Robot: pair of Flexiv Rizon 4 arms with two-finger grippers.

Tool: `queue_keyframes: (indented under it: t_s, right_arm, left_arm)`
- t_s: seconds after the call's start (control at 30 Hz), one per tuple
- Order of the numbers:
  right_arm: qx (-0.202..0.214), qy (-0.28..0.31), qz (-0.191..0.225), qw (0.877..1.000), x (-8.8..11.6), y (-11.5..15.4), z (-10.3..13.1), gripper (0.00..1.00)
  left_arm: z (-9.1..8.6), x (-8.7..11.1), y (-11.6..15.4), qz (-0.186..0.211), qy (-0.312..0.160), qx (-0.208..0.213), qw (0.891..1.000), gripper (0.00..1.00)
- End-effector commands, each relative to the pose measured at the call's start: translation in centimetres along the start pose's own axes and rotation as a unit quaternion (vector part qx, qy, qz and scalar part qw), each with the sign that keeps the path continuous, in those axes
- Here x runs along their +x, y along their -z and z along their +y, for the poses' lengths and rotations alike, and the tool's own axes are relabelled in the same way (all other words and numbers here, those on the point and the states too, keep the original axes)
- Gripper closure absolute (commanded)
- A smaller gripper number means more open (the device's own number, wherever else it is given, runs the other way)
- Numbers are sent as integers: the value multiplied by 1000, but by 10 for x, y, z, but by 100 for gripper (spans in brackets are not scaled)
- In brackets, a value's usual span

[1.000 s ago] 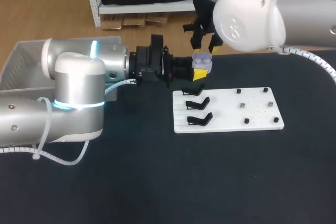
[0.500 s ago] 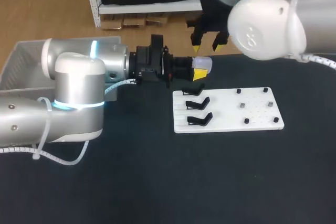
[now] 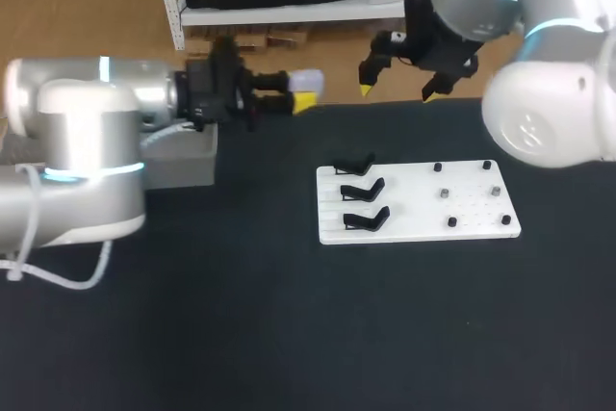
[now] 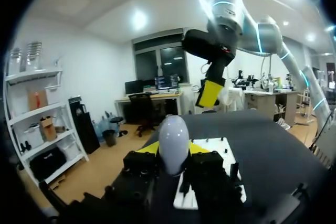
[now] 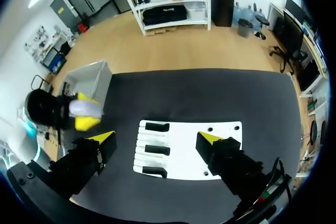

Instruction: Pick up each earbud case from the left stands, insert the matching earbuds, close the lid, and place the case in the box.

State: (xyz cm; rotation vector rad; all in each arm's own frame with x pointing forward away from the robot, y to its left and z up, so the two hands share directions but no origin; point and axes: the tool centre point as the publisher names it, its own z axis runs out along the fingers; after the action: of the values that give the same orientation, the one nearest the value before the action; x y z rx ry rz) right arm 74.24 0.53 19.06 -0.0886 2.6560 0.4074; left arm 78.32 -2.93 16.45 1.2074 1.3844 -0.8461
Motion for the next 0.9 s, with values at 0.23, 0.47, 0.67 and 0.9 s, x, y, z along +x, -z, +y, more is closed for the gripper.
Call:
queue_keyframes:
  t_s: [0.23, 0.47, 0.67, 0.9]
  right_arm:
    - [2, -1, -18, 1000, 3, 0, 0, 0]
    - [2, -1, -18, 1000, 3, 0, 0, 0]
    - [2, -1, -18, 1000, 3, 0, 0, 0]
    - [2, -1, -18, 1000, 3, 0, 0, 0]
  left_arm:
    - [36, 19, 96, 16, 2, -77, 997, 100]
    - [73, 41, 135, 46, 2, -89, 995, 100]
    - [97, 79, 155, 60, 19, -92, 994, 100]
    - [107, 137, 160, 95, 80, -99, 987, 100]
